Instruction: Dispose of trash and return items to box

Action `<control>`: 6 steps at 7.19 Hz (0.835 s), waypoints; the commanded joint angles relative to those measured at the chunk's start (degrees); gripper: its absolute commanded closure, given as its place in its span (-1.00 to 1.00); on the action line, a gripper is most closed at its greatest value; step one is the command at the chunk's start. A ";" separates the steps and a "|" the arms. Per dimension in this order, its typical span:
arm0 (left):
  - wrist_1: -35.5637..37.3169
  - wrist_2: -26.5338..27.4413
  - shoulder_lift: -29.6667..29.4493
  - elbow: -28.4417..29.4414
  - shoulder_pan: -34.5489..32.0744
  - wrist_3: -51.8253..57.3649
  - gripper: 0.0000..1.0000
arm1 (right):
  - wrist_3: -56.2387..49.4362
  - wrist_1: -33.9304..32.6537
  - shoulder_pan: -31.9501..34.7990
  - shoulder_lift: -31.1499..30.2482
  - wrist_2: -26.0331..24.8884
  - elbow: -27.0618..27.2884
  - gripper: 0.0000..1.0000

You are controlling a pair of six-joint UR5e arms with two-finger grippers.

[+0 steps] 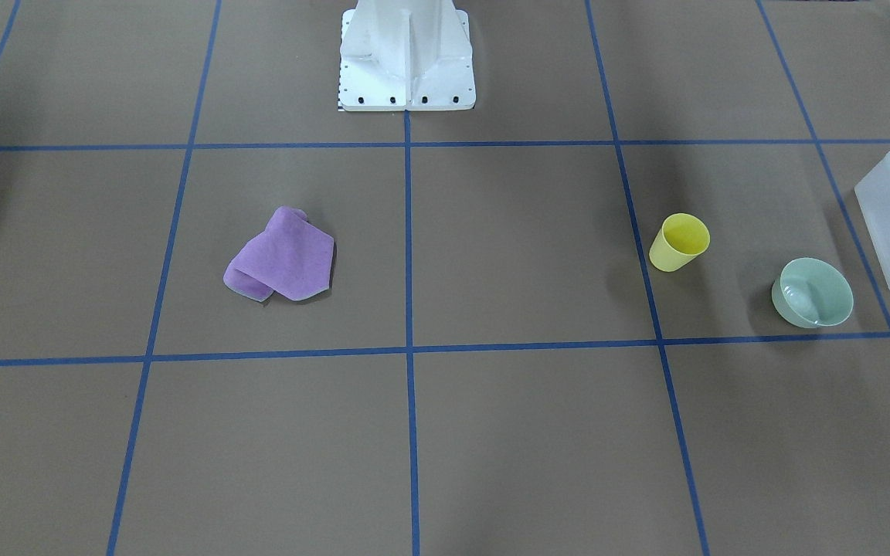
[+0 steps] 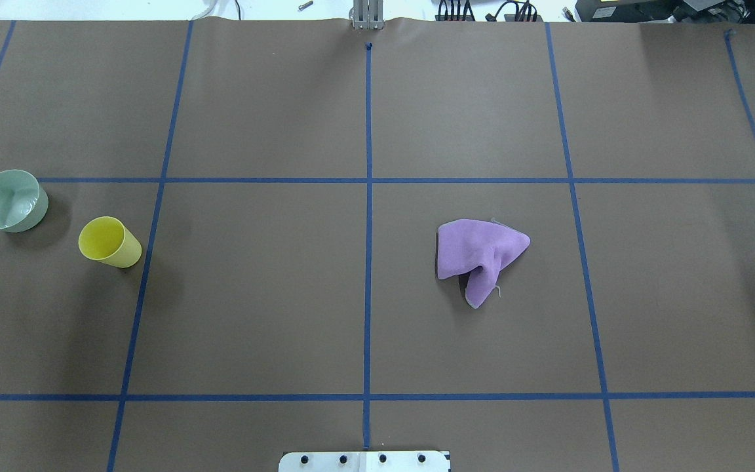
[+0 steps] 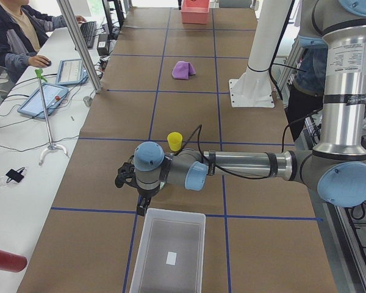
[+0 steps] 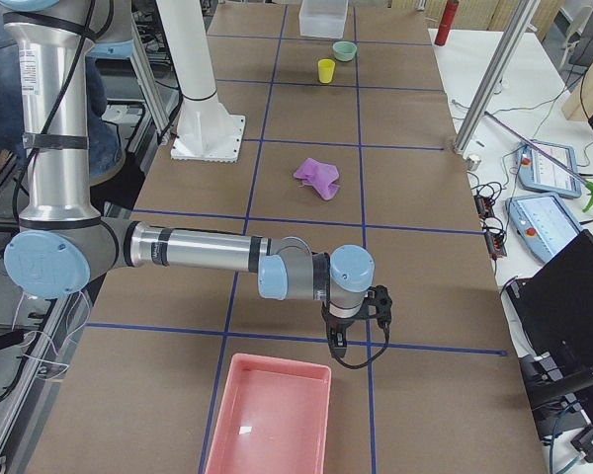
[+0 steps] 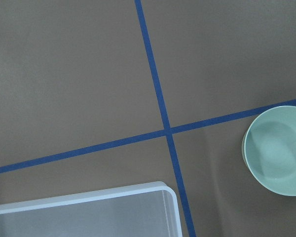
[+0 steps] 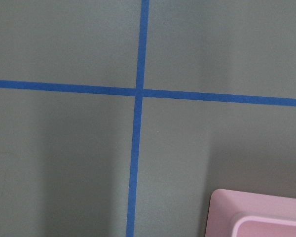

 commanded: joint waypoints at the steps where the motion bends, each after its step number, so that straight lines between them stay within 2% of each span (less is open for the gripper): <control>1: -0.38 -0.65 -1.69 0.12 2.92 -2.36 -0.94 | -0.01 0.56 0.00 0.01 0.06 0.16 -1.00; 2: -3.17 -0.22 -2.23 0.55 7.30 -8.30 -0.94 | 0.07 0.82 0.00 -0.08 -0.02 0.34 -1.00; 4: -13.69 -0.04 -3.72 6.33 12.41 -19.54 -0.96 | -0.01 2.91 0.00 -0.34 -0.11 0.17 -1.00; 6: -14.89 0.05 -6.01 7.67 12.96 -22.84 -0.96 | -0.01 5.48 0.00 -1.13 0.06 -0.45 -1.00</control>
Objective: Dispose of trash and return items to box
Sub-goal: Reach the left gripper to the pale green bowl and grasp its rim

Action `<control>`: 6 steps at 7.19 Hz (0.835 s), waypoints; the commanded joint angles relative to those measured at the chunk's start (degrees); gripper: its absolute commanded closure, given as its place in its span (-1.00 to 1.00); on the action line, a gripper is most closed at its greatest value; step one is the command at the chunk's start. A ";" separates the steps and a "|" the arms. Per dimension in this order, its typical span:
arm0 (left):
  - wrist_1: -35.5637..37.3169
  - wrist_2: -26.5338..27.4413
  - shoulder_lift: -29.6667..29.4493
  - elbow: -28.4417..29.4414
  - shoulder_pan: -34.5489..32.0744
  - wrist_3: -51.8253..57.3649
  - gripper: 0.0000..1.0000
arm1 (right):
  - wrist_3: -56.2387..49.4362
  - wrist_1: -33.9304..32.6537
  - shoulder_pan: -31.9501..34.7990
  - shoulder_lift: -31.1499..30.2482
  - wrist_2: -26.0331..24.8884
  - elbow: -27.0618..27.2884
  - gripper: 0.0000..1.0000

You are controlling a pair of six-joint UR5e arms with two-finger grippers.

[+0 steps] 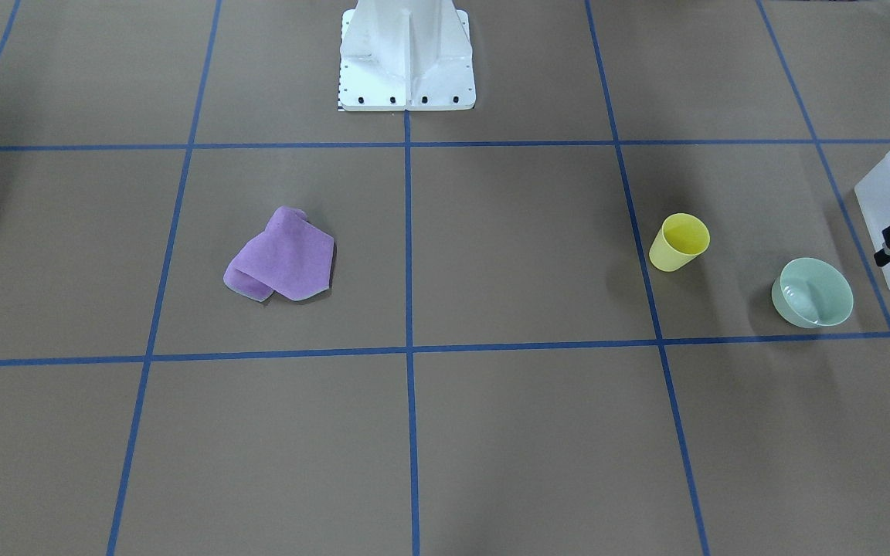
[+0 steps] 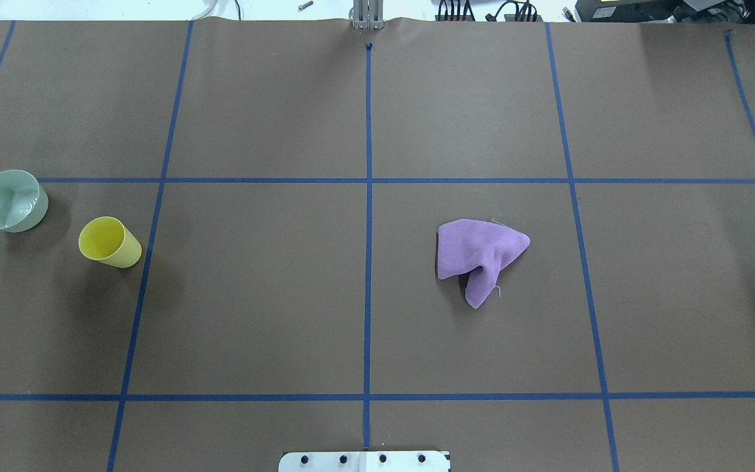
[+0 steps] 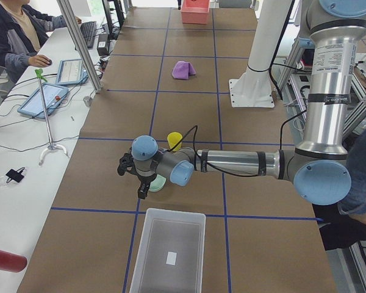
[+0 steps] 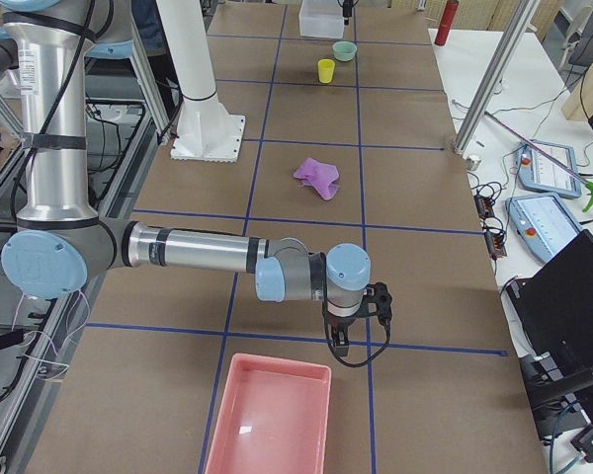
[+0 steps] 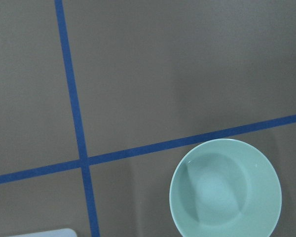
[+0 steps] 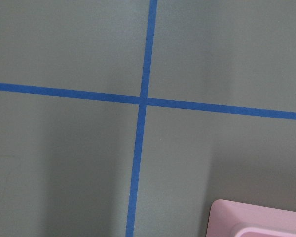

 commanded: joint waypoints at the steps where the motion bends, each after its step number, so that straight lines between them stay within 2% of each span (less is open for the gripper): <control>1: -1.78 3.34 -1.99 2.90 3.17 -3.07 -0.96 | 0.05 1.37 0.00 -0.34 0.18 -0.59 -1.00; 2: -1.96 6.25 -3.65 4.57 5.45 -3.60 -0.95 | 0.14 1.28 0.00 -0.34 0.26 -0.77 -1.00; 3: -3.79 6.36 -5.41 8.07 6.69 -3.69 -0.95 | 0.14 1.28 0.00 -0.34 1.48 -1.03 -1.00; 4: -8.85 6.36 -5.69 11.76 7.49 -4.21 -0.94 | 0.05 1.37 0.00 -0.52 2.02 -0.95 -1.00; 5: -12.56 6.36 -5.69 13.80 7.93 -5.00 -0.93 | 0.05 1.54 0.00 -0.69 2.02 -0.86 -1.00; 6: -13.20 6.19 -5.60 13.47 8.02 -6.14 -0.86 | 0.05 1.54 0.00 -0.70 2.02 -0.95 -1.00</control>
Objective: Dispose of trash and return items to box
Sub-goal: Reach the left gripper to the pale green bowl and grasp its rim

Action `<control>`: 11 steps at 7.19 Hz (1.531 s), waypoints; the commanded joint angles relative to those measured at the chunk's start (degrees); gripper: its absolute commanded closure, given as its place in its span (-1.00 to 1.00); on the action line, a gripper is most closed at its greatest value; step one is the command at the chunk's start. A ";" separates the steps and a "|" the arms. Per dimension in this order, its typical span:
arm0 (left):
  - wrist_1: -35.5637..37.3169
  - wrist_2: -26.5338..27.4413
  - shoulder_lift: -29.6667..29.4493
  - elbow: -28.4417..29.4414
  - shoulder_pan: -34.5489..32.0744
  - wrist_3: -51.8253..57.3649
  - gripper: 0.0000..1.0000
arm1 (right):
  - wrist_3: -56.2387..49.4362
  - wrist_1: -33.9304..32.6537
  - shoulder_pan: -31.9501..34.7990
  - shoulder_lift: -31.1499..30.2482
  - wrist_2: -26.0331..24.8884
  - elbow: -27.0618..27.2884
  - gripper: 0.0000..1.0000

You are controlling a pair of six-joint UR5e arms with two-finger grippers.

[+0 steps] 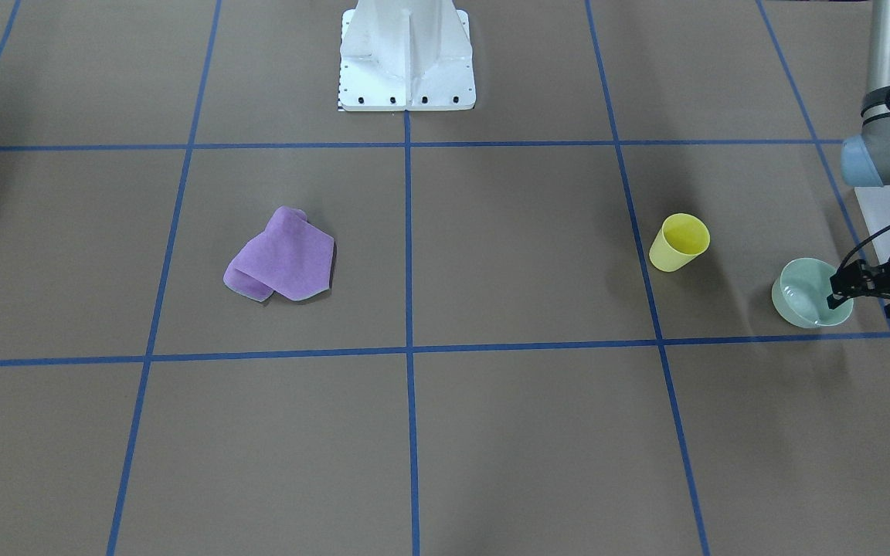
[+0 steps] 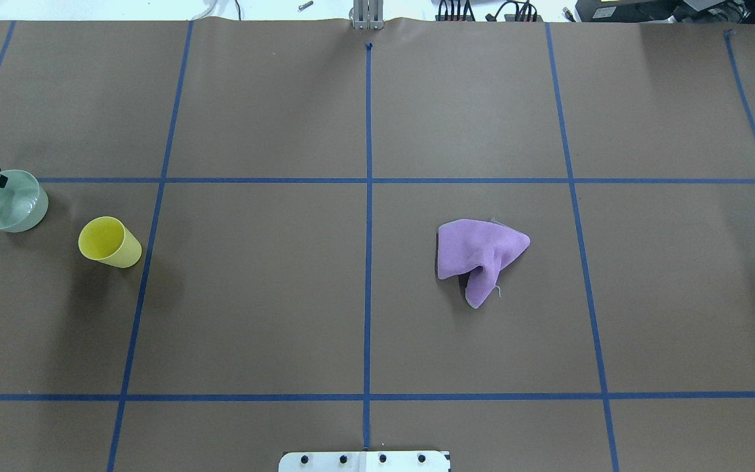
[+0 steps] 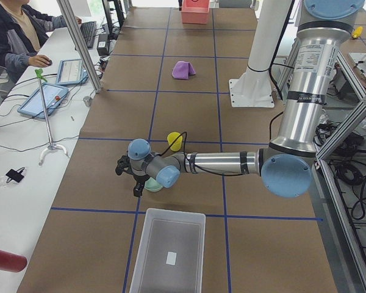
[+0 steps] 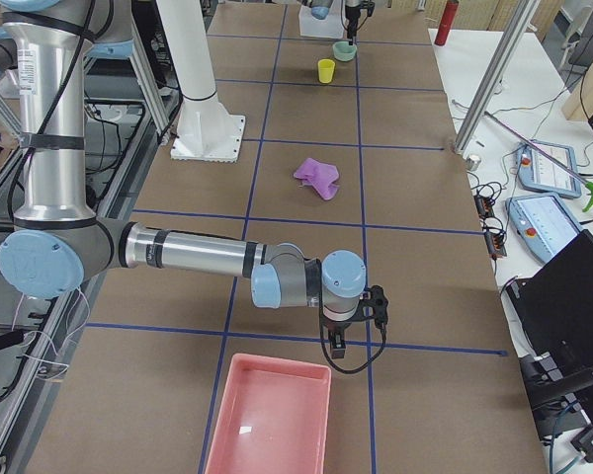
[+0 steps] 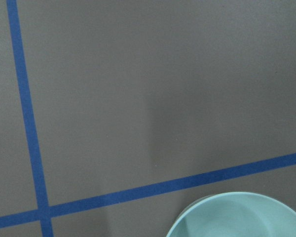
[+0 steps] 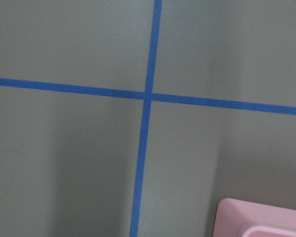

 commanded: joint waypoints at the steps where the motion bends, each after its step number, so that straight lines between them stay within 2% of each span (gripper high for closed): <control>1: -2.30 -0.43 0.03 0.95 0.72 -1.21 -0.51 | 0.08 -0.02 0.00 -0.08 0.20 0.05 -1.00; 2: -2.30 -0.52 0.12 0.52 0.82 -1.12 0.38 | 0.08 -0.02 0.00 -0.25 0.46 0.05 -1.00; 3: -3.08 -0.34 0.56 0.60 1.95 -0.86 0.76 | 0.08 -0.02 0.00 -0.25 0.46 0.13 -1.00; 4: -3.61 -0.52 0.74 0.34 2.05 -1.03 1.00 | 0.51 -0.02 0.00 -0.25 0.46 0.31 -1.00; 6: -3.36 -0.61 0.82 -0.10 1.96 -0.59 1.00 | 2.36 0.07 0.00 -0.25 0.46 0.57 -1.00; 7: -1.96 -4.00 0.39 -1.41 1.87 -0.50 1.00 | 2.36 0.07 0.00 -0.25 0.46 0.57 -1.00; 8: -0.12 -10.04 0.21 -2.11 0.22 -0.50 1.00 | 2.45 0.07 0.00 -0.25 0.46 0.57 -1.00; 10: 1.12 -13.51 0.82 -6.14 -4.96 0.11 1.00 | 2.45 0.07 0.00 -0.25 0.38 0.49 -1.00; 11: 2.00 -13.61 2.13 -6.08 -7.59 5.51 1.00 | 2.54 0.07 0.00 -0.25 0.38 0.31 -1.00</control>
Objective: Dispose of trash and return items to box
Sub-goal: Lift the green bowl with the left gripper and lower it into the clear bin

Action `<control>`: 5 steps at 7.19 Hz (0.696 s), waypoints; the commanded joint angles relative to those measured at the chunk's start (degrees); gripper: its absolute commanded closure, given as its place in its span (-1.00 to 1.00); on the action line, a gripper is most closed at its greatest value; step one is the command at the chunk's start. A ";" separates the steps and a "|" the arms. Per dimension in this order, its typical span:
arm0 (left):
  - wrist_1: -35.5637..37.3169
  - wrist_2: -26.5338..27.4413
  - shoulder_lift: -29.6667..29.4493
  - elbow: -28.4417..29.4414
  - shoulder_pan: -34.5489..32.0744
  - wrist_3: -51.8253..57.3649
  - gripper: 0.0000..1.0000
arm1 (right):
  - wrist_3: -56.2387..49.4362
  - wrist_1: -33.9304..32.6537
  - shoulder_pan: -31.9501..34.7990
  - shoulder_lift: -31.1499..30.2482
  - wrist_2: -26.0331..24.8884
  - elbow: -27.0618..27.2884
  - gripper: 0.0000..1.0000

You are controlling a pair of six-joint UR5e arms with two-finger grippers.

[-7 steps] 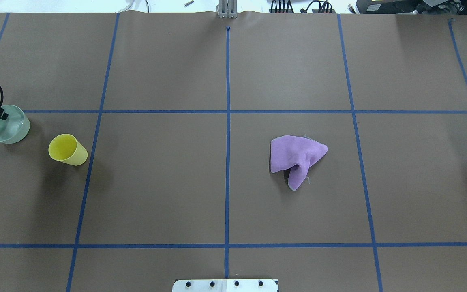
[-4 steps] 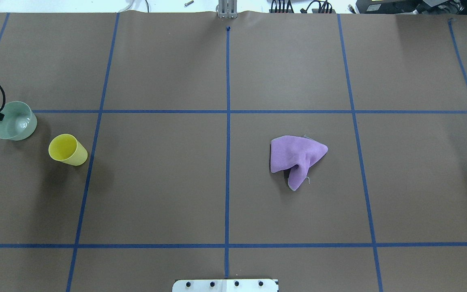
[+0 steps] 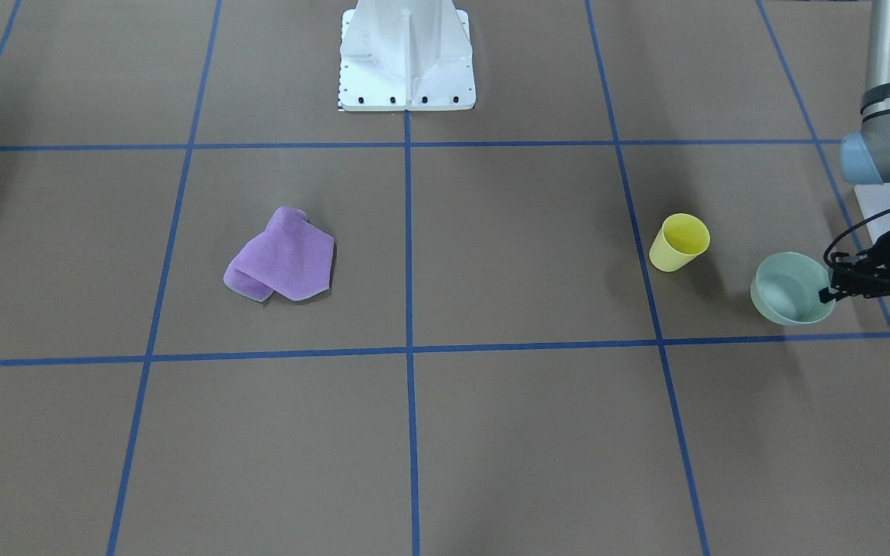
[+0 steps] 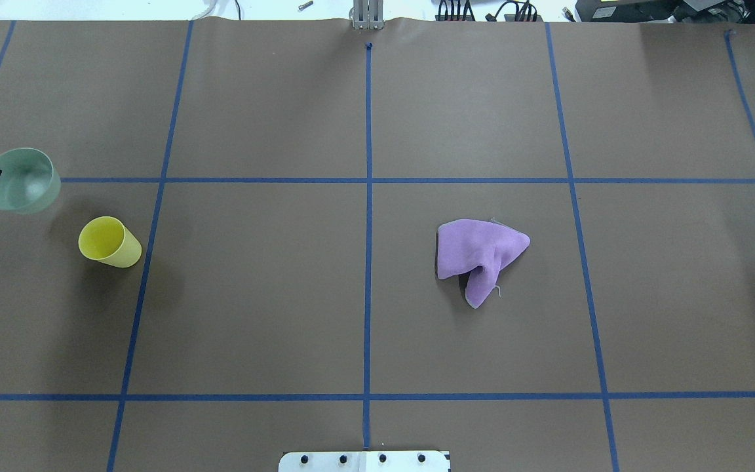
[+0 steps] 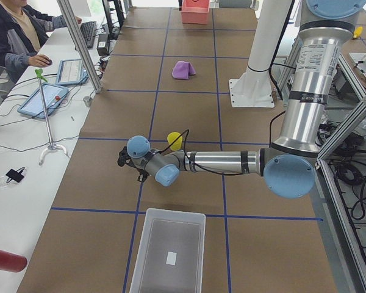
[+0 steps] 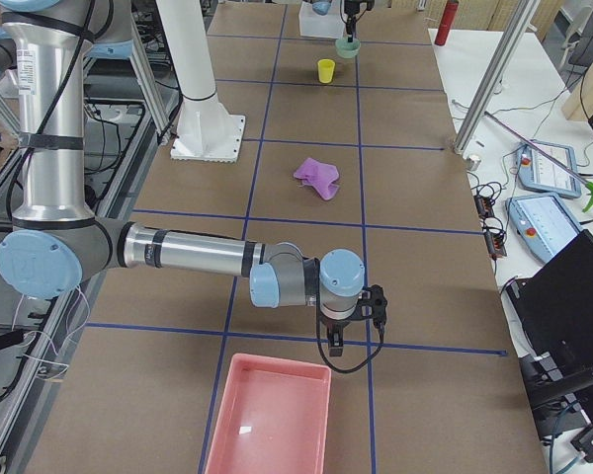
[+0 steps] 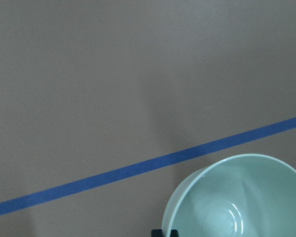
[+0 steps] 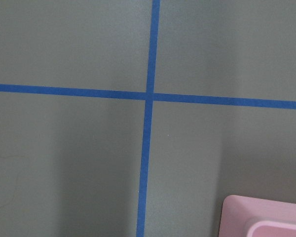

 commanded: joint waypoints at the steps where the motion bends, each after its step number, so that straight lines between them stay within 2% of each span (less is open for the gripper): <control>1: 6.43 -1.90 1.32 -1.84 -8.27 11.81 1.00 | 0.07 0.00 0.00 0.00 -0.03 -0.26 -1.00; 3: 17.76 -4.09 2.81 -1.75 -18.56 24.75 1.00 | 1.12 0.00 -0.09 0.00 0.05 -0.43 -1.00; 4: 19.04 -3.93 2.82 -0.54 -21.65 28.19 1.00 | 1.65 0.00 -0.09 0.00 0.05 -0.43 -1.00; 5: 19.14 -4.01 2.90 3.56 -25.51 31.19 1.00 | 1.65 0.00 -0.09 0.00 0.05 -0.52 -1.00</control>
